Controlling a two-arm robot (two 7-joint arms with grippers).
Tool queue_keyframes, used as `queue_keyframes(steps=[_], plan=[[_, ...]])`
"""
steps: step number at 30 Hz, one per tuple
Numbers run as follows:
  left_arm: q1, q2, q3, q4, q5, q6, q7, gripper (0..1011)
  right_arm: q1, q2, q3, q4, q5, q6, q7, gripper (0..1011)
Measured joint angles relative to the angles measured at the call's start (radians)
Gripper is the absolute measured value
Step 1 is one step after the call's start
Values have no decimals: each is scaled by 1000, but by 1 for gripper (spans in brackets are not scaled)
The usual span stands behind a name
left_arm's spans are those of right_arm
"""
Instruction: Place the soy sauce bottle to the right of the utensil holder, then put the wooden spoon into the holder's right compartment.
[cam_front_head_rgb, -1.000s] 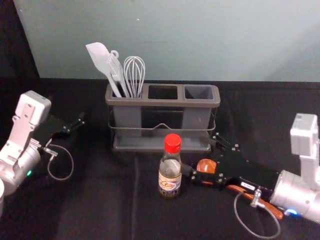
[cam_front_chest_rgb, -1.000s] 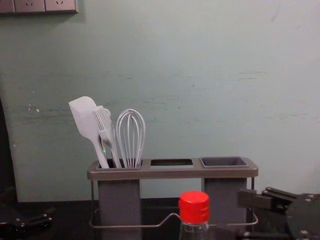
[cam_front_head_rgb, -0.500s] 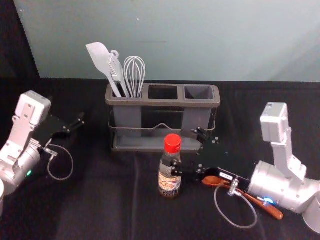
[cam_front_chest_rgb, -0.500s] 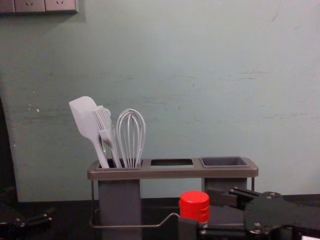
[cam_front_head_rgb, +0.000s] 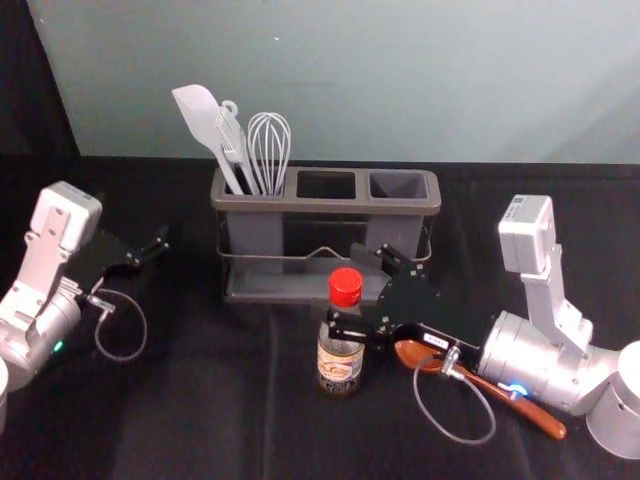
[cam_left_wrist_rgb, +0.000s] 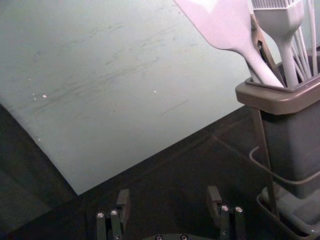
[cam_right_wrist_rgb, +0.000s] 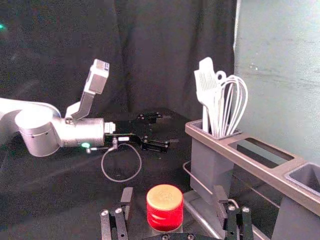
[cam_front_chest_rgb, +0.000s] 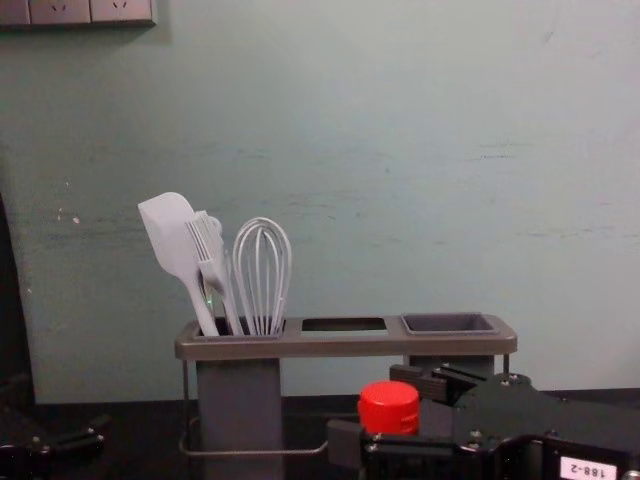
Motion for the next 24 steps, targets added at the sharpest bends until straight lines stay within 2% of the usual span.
queue_keyframes(steps=[8, 11, 15, 16, 18, 24], plan=[[0, 0, 0, 0, 0, 0, 0, 1005, -1, 2, 1, -1, 0, 0, 0, 1002], [0, 0, 0, 0, 0, 0, 0, 1005, -1, 2, 1, -1, 0, 0, 0, 964], [0, 0, 0, 0, 0, 0, 0, 1005, -1, 2, 1, -2, 0, 0, 0, 873], [0, 0, 0, 0, 0, 0, 0, 1005, -2, 3, 2, -2, 0, 0, 0, 821], [0, 0, 0, 0, 0, 0, 0, 1005, -2, 3, 2, -2, 0, 0, 0, 787], [0, 0, 0, 0, 0, 0, 0, 1005, -2, 3, 2, -3, 1, 0, 0, 595]])
